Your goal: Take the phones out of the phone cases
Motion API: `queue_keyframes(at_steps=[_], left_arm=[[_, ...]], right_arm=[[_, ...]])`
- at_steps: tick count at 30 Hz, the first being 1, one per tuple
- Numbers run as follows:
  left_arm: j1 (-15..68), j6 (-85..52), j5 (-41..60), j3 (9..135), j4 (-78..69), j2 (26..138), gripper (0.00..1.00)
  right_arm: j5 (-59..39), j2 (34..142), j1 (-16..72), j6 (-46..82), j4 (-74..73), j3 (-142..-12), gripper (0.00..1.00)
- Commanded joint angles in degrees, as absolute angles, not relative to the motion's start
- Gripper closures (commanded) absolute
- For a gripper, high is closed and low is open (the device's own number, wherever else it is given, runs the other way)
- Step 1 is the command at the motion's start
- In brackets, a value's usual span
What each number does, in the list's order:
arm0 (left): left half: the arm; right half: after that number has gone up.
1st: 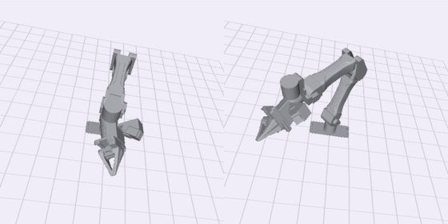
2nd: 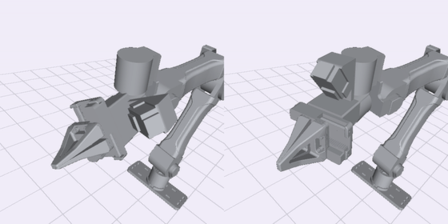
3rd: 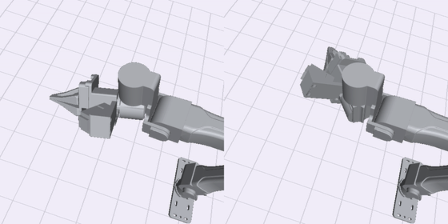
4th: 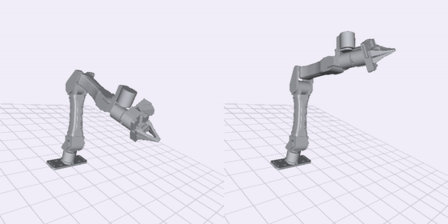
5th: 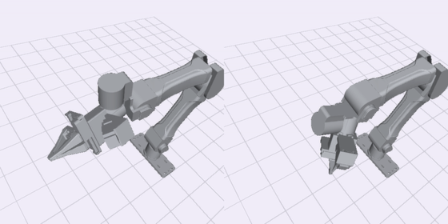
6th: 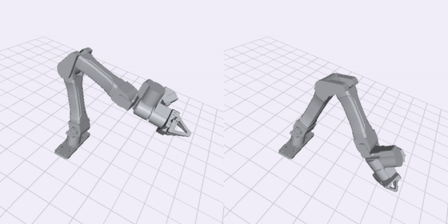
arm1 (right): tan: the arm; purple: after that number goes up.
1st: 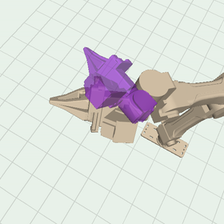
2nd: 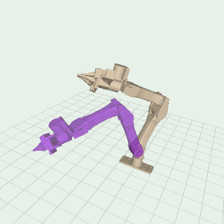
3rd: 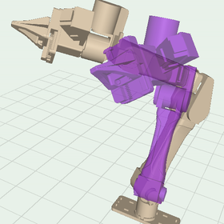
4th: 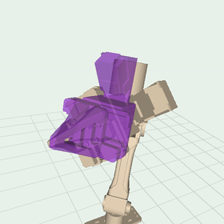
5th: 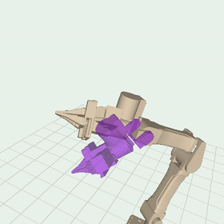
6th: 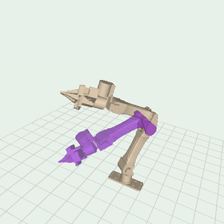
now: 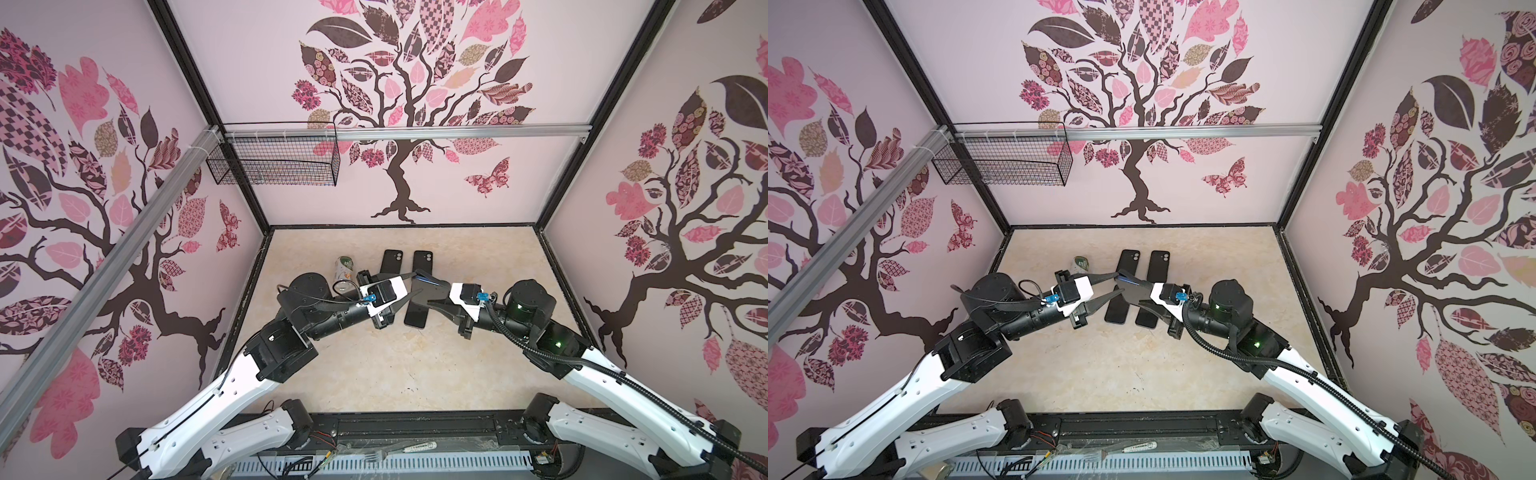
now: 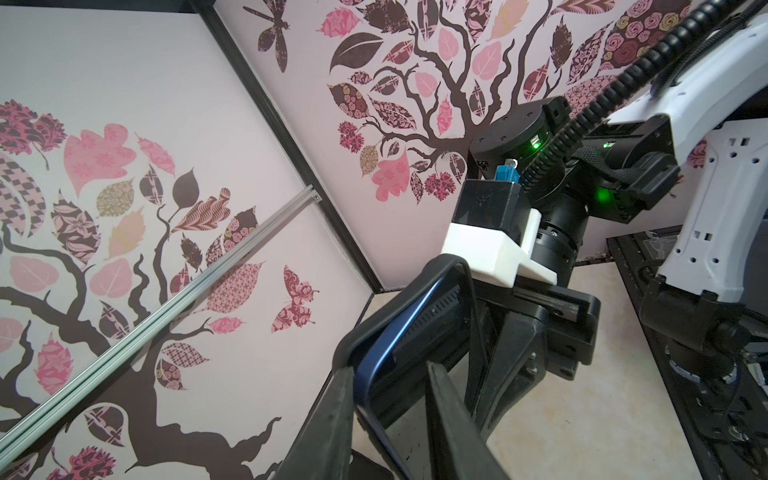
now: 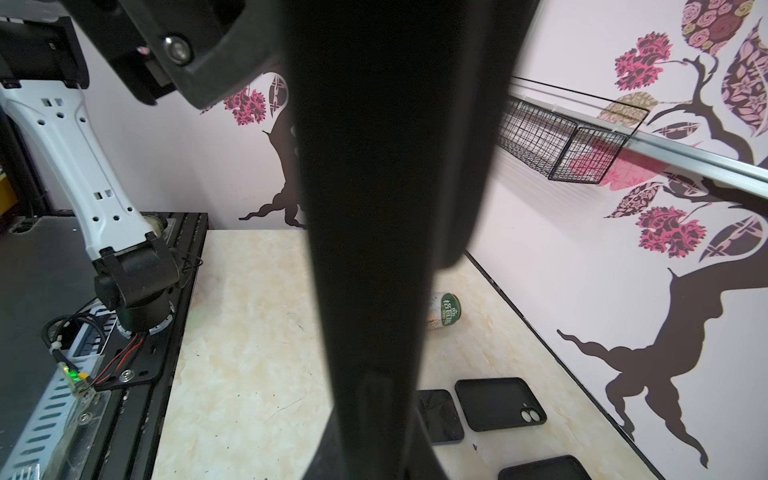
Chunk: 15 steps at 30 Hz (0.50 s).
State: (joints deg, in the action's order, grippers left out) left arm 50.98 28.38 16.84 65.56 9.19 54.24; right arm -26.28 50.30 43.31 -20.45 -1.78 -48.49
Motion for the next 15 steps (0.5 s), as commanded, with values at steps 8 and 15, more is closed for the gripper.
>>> queue_keyframes(at_steps=[8,15], left_arm=[[52.01,28.71,22.59,65.53,13.51,57.85,0.67],[51.86,28.62,28.46,66.20,16.81,57.18,0.74]], right_arm=[[-35.08,50.89,44.58,-26.06,-0.98,-53.34,1.00],[-35.42,50.34,44.56,-27.10,2.23,-54.57,1.00]])
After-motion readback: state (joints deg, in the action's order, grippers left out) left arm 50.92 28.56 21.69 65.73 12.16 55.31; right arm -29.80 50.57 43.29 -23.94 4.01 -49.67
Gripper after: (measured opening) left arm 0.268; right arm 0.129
